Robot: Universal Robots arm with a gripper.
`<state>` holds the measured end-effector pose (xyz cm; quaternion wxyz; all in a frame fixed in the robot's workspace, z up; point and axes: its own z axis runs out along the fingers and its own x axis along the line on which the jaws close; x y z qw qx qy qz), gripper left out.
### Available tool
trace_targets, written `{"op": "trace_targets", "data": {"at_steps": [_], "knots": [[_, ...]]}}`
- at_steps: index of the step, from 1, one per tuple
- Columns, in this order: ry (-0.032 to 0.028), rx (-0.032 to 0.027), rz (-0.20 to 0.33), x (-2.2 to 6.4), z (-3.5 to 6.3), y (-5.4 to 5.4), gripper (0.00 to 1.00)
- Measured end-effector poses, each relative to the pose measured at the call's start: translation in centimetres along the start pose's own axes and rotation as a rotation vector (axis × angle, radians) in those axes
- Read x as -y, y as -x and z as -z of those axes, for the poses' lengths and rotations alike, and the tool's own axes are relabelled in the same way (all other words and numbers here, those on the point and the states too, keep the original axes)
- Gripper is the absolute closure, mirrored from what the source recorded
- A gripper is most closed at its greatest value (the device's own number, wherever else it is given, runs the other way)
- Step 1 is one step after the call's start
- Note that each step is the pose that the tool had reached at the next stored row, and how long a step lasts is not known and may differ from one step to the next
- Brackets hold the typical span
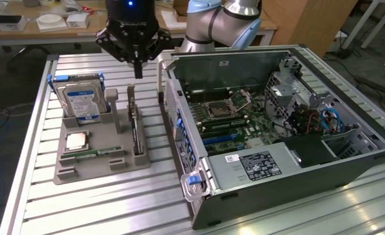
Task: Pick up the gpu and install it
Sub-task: 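Reach for the gpu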
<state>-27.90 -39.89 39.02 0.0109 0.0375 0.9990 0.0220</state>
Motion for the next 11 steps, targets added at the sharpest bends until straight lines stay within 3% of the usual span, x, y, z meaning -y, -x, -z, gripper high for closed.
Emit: {"op": "trace_targets", "data": {"at_steps": [11], "knots": [[-0.0001, -0.0018, 0.000, 0.13, -0.04, -1.7, 0.90]]}}
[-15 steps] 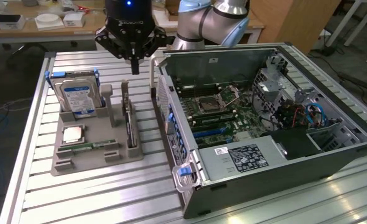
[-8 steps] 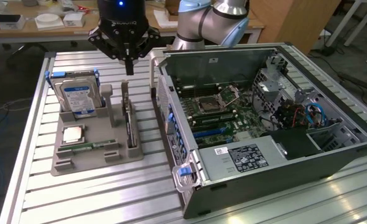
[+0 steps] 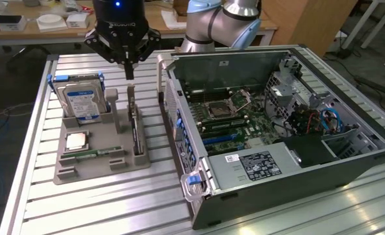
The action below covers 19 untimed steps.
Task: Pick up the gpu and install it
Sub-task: 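Reach for the gpu, then pick up the gpu and move the gpu toward the slot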
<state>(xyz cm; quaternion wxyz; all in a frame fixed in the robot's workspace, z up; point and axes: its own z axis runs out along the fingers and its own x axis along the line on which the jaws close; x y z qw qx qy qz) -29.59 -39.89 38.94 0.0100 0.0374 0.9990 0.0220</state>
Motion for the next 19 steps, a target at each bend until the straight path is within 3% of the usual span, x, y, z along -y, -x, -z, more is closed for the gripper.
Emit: {"op": "trace_targets", "data": {"at_steps": [19], "knots": [[0.0000, -0.0008, 0.000, 0.03, -0.01, -0.42, 0.90]]}}
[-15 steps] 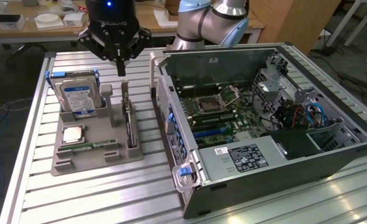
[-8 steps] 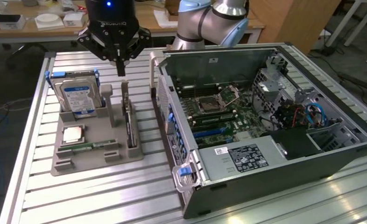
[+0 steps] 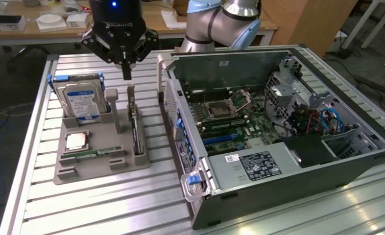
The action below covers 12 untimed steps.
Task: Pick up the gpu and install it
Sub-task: 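Pick up the gpu and move the gpu toward the slot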
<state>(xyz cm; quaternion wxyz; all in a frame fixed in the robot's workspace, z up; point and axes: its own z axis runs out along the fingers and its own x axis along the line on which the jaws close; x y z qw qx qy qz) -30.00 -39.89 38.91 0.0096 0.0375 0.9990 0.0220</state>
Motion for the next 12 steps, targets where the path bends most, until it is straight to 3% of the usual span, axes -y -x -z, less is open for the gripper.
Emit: {"op": "trace_targets", "data": {"at_steps": [3, 5, 6, 8, 10, 11, 12], "knots": [[0.0000, 0.0000, 0.000, 0.00, 0.00, 0.00, 0.84], [0.0000, 0.0000, 0.000, 0.00, 0.00, 0.00, 0.71], [0.0000, 0.0001, 0.000, 0.00, 0.00, 0.00, 0.71], [0.0000, 0.0001, 0.000, 0.00, 0.00, 0.00, 0.59], [0.0000, 0.0000, 0.001, 0.00, 0.00, 0.00, 0.59], [-0.0001, -0.0006, 0.011, 0.00, 0.00, -0.01, 0.53], [0.0001, -0.0013, 0.028, 0.00, -0.01, -0.01, 0.53]]}}
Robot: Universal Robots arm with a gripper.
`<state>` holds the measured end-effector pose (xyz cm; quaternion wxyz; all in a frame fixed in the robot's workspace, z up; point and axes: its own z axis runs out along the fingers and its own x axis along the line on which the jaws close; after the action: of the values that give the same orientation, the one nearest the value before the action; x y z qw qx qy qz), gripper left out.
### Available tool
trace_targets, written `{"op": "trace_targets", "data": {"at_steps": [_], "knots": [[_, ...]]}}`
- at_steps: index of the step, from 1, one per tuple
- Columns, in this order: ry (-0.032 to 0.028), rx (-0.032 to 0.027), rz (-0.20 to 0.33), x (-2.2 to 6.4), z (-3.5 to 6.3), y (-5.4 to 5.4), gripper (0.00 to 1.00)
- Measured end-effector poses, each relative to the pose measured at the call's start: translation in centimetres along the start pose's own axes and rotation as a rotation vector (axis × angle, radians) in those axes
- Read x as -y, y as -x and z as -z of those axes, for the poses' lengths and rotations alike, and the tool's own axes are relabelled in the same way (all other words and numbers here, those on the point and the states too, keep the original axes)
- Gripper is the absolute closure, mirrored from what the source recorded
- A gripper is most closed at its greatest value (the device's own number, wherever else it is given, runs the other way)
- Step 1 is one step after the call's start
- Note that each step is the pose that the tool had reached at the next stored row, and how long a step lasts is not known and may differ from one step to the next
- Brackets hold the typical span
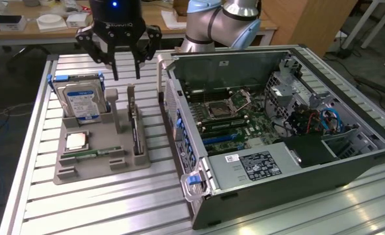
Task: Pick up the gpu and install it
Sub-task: 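Pick up the gpu and move the gpu toward the slot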
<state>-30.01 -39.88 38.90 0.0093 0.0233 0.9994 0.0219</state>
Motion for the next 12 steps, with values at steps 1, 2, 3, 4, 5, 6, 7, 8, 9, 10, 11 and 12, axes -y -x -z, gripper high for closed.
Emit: {"op": "trace_targets", "data": {"at_steps": [1, 2, 3, 4, 5, 6, 7, 8, 9, 10, 11, 12], "knots": [[0.0001, -0.0008, 0.019, 0.00, -0.01, 0.0, 0.53], [0.0002, -0.0014, 0.035, 0.00, -0.03, 0.0, 0.53], [0.0002, -0.0020, 0.048, 0.00, -0.06, 0.0, 0.53], [0.0003, -0.0023, 0.055, 0.01, -0.09, 0.0, 0.53], [0.0006, -0.0020, 0.056, 0.02, -0.23, 0.0, 0.53], [0.0013, -0.0022, 0.056, 0.02, -0.40, 0.0, 0.53], [0.0018, -0.0023, 0.056, 0.03, -0.59, 0.0, 0.53], [0.0020, -0.0023, 0.056, 0.04, -0.75, 0.0, 0.53], [0.0021, -0.0025, 0.056, 0.04, -0.89, 0.0, 0.53], [0.0022, -0.0026, 0.056, 0.05, -1.05, 0.0, 0.53], [0.0022, -0.0030, 0.056, 0.06, -1.20, 0.0, 0.53], [0.0022, -0.0034, 0.056, 0.06, -1.36, 0.0, 0.53]]}}
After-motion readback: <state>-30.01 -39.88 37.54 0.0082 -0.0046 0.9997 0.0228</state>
